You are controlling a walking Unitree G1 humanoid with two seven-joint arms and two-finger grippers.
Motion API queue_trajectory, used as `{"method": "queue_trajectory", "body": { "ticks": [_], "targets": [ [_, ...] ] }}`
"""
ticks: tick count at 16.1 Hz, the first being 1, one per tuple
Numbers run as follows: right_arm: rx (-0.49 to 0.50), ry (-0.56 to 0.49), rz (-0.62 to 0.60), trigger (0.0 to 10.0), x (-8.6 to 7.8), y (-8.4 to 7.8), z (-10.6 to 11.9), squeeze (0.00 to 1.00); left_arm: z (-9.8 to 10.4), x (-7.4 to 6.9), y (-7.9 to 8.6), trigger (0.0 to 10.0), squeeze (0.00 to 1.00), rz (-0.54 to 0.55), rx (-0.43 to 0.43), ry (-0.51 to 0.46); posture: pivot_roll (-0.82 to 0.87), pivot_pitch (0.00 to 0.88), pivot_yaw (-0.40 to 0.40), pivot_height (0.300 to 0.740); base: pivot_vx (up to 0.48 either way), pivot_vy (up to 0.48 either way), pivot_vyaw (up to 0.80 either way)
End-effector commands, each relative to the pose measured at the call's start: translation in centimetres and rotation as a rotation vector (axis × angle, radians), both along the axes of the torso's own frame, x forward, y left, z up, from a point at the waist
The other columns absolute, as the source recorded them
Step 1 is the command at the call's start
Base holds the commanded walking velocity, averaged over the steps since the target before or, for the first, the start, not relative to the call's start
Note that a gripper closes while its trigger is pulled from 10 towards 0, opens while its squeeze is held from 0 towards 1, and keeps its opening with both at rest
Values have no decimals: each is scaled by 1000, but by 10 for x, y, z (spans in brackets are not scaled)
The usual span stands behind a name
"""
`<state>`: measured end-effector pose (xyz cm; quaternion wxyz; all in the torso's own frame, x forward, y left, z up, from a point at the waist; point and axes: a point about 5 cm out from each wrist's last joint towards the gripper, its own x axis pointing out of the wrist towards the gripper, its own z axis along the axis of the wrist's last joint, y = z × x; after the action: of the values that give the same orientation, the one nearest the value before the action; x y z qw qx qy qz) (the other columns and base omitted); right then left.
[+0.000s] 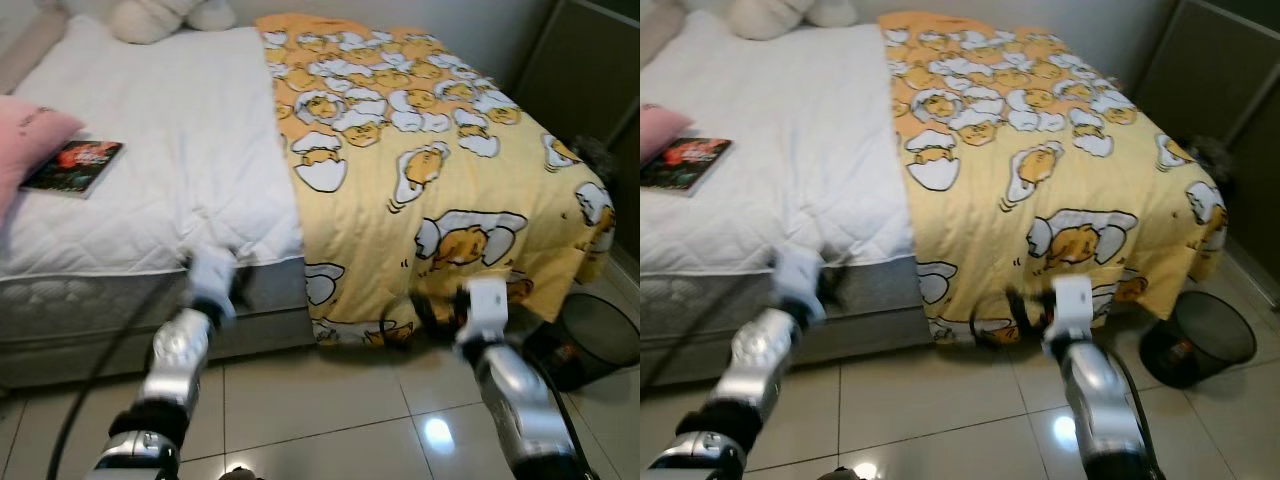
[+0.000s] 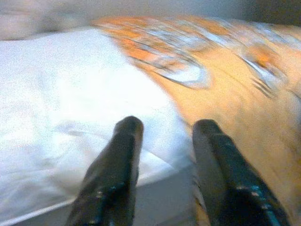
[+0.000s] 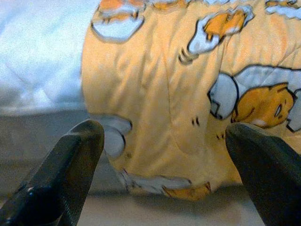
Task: Clean up the room
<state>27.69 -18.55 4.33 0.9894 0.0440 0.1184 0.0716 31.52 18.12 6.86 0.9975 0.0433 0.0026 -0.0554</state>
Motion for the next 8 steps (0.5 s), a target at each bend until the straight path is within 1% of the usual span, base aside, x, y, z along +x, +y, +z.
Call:
{"method": "queue_trajectory", "body": {
  "ticks": [1,2,3,4,5,6,7,8],
  "targets": [
    [24,-20,-34,10000,6,-2,5,0,7,3,7,10000,867,86,-62,-17,113,0,-66,740,0,0,656],
    [19,-30,-29,10000,10,0,8,0,11,5,8,10000,875,110,-111,-38,115,0,-66,740,0,-274,613],
    [9,-72,4,10000,22,11,17,0,21,10,7,10000,0,201,-121,-63,112,0,-59,740,296,-375,581],
    [4,-84,21,10000,26,16,20,0,22,10,6,10000,0,241,-111,-60,106,0,-54,740,296,-375,581],
    [13,-88,19,10000,28,17,20,0,19,7,4,10000,0,251,-97,-47,102,0,-50,740,296,-371,587],
    [18,-96,11,10000,28,18,21,0,16,5,4,10000,0,264,-97,-32,101,0,-50,740,296,-375,587],
    [37,-113,-30,10000,26,14,23,0,7,0,1,10000,0,257,-59,9,90,0,-42,740,300,-371,581],
    [35,-120,-38,10000,21,13,22,0,7,-1,-2,10000,624,229,-35,5,85,0,-42,740,296,-375,581]
  ]
}}
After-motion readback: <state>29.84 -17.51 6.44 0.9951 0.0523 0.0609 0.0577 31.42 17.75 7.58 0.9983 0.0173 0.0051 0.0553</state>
